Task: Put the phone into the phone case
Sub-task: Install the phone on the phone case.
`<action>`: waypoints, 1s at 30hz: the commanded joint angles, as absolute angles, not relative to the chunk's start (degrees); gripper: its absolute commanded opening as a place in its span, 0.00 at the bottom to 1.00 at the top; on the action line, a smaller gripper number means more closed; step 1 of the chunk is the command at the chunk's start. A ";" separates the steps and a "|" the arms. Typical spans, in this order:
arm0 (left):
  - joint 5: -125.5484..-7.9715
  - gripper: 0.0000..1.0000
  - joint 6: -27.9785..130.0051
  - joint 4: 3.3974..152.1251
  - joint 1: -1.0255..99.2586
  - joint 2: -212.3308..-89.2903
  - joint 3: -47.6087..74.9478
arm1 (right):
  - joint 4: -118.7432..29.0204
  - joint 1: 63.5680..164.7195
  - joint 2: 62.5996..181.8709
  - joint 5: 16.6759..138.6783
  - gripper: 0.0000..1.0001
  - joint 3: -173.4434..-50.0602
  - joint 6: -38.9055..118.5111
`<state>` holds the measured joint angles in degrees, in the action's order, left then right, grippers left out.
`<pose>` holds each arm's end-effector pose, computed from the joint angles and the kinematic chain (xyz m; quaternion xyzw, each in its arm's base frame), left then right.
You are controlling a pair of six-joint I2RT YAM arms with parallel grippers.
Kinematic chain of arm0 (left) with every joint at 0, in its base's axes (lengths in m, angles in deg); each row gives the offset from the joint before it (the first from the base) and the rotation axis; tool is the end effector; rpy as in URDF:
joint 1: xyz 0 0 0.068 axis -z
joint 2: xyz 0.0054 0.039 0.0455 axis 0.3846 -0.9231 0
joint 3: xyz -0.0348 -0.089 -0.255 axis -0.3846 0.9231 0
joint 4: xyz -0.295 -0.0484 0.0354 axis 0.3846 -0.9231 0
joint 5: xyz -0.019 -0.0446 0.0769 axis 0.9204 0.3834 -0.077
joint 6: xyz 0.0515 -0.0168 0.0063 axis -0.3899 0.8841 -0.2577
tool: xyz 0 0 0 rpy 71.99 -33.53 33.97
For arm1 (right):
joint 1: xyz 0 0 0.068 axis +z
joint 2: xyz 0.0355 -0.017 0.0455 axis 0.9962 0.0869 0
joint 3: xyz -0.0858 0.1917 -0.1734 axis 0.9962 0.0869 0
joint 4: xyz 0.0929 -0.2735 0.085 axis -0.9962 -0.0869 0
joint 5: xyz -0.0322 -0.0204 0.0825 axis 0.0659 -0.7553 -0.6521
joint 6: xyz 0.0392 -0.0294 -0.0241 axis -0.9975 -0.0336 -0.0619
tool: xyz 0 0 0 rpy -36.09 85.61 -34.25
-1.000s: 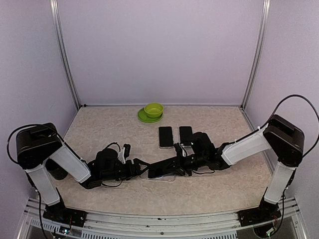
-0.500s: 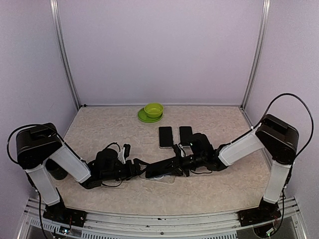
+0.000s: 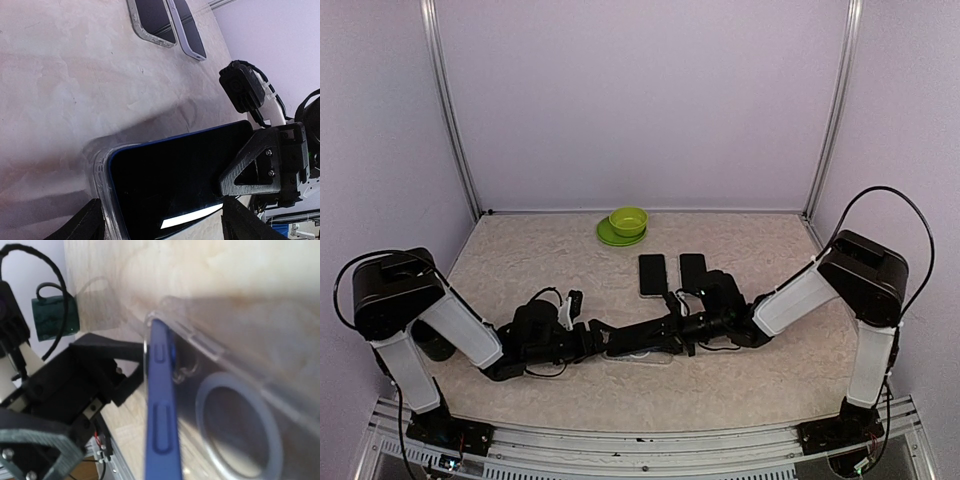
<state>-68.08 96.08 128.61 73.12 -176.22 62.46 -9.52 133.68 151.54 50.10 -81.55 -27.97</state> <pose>0.1816 -0.2271 0.0597 -0.0123 0.8400 -0.4647 0.2798 0.2335 0.2974 0.0737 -0.0384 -0.8391 -0.5426 0.0050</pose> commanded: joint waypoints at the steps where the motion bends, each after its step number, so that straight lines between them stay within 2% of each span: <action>1: -67.13 0.78 96.84 129.08 75.11 -176.73 62.90 | -8.26 133.71 153.85 49.86 0.00 -80.28 -30.12; 30: -66.52 0.78 97.10 129.77 76.41 -178.43 61.19 | -2.05 135.38 158.41 43.81 0.00 -81.71 -28.59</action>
